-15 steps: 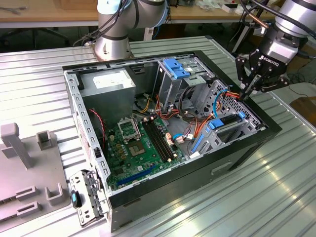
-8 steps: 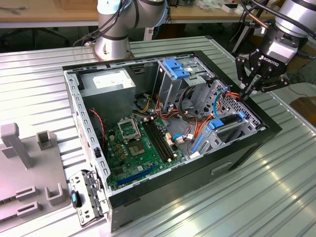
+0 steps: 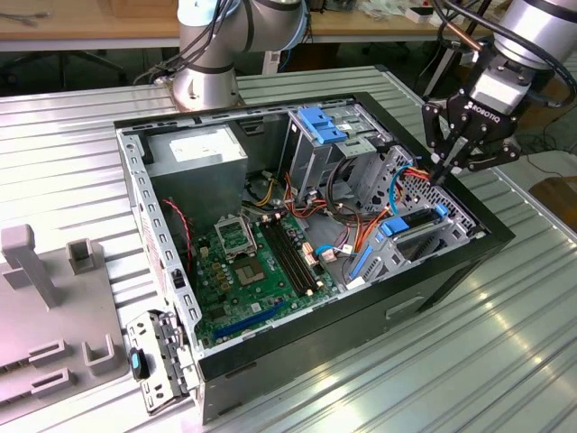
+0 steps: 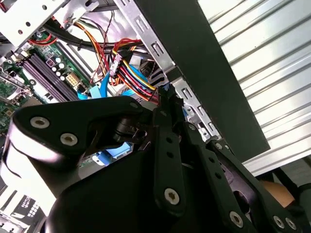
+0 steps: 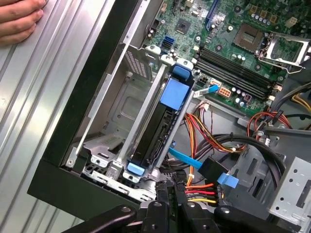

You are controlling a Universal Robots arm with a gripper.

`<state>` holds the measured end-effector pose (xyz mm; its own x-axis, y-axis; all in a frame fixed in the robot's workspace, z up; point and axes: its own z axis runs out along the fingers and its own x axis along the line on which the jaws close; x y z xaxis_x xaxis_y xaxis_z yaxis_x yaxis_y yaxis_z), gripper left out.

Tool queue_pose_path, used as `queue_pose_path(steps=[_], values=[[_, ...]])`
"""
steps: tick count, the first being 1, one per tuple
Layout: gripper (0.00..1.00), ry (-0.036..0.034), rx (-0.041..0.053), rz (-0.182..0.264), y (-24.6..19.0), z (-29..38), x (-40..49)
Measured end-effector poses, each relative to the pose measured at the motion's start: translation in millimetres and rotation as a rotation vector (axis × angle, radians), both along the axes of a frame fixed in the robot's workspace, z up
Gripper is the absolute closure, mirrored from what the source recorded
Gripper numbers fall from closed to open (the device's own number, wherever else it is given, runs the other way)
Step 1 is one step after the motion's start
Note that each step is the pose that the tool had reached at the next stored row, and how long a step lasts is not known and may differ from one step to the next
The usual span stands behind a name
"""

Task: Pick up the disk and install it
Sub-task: 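Insert the first disk wire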

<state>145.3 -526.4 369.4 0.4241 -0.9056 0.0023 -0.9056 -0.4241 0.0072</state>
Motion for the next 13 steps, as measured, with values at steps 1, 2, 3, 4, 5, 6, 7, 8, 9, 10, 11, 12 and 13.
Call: queue_pose_path(steps=[1,2,3,4,5,6,7,8,9,10,11,12,13], values=[[0.84,0.0000,0.0000,0.000,0.0,0.0,-0.2],[0.84,0.0000,0.0000,0.000,0.0,0.0,-0.4],[0.84,0.0000,0.0000,0.000,0.1,0.0,-0.8],[0.84,0.0000,0.0001,0.000,0.0,0.0,-1.2],[0.84,0.0000,0.0000,0.000,0.0,0.0,-1.3],[0.84,0.0000,0.0000,-0.001,0.0,0.0,-1.3],[0.84,0.0000,0.0000,-0.003,0.0,0.0,-1.3],[0.84,0.0000,-0.0001,-0.013,0.0,0.0,-1.3],[0.84,0.0000,0.0000,-0.021,0.0,0.0,-1.3],[0.84,0.0000,0.0000,-0.030,0.0,0.0,-1.4],[0.84,0.0000,0.0000,-0.045,0.0,0.0,-1.4],[0.84,0.0000,-0.0001,-0.055,0.0,0.0,-1.4],[0.84,0.0000,0.0000,-0.073,0.0,0.0,-1.4]])
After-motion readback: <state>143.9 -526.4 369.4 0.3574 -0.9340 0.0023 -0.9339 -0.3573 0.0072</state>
